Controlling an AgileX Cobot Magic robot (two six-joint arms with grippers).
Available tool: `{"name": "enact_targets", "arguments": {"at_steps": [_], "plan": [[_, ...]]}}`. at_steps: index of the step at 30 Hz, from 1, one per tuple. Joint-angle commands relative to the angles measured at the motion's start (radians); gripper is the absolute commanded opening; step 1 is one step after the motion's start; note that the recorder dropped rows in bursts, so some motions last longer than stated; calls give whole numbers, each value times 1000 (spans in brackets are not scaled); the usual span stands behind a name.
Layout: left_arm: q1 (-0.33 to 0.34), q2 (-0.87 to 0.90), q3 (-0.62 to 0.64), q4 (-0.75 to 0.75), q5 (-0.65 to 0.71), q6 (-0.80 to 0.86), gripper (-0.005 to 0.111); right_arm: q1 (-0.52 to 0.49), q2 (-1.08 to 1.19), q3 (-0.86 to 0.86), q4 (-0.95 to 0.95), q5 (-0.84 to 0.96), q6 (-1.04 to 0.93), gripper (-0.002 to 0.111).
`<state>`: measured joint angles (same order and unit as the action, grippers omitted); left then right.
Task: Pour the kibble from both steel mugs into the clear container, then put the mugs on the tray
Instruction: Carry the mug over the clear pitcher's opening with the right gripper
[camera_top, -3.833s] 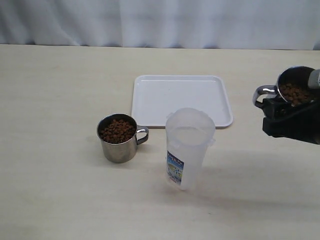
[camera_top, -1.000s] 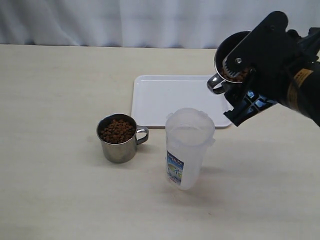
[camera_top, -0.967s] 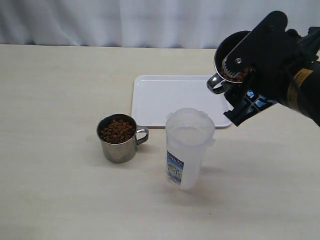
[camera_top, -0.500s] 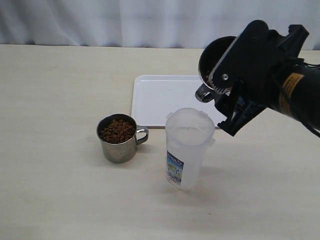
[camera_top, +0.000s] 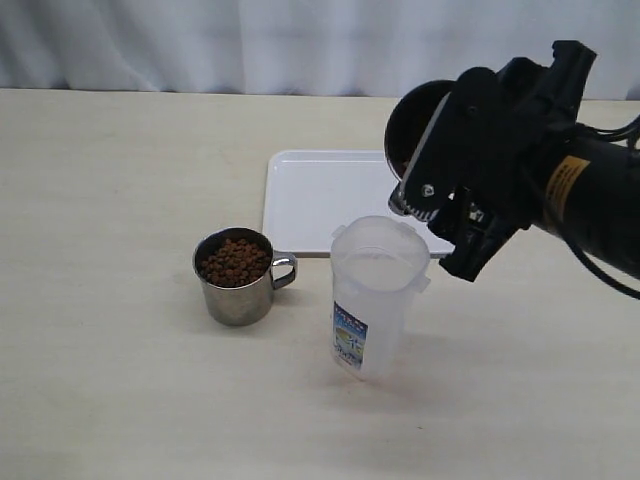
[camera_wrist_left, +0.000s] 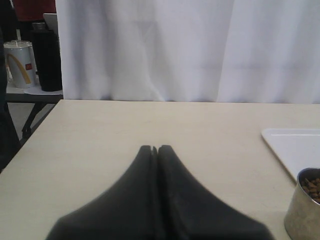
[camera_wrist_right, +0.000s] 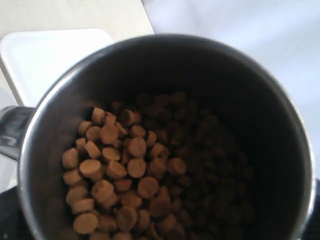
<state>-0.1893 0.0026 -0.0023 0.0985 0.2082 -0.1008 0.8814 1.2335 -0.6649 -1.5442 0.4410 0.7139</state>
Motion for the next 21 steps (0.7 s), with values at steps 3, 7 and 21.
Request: {"name": "enact_targets", "arguments": {"at_steps": [3, 7, 21], "plan": [[-6, -3, 2, -4, -12, 5, 0, 5, 36, -6, -63, 28, -17, 4], [-6, -3, 2, -4, -12, 5, 0, 5, 34, -6, -65, 28, -22, 4], [-6, -3, 2, -5, -12, 5, 0, 5, 24, -6, -65, 28, -48, 4]]}}
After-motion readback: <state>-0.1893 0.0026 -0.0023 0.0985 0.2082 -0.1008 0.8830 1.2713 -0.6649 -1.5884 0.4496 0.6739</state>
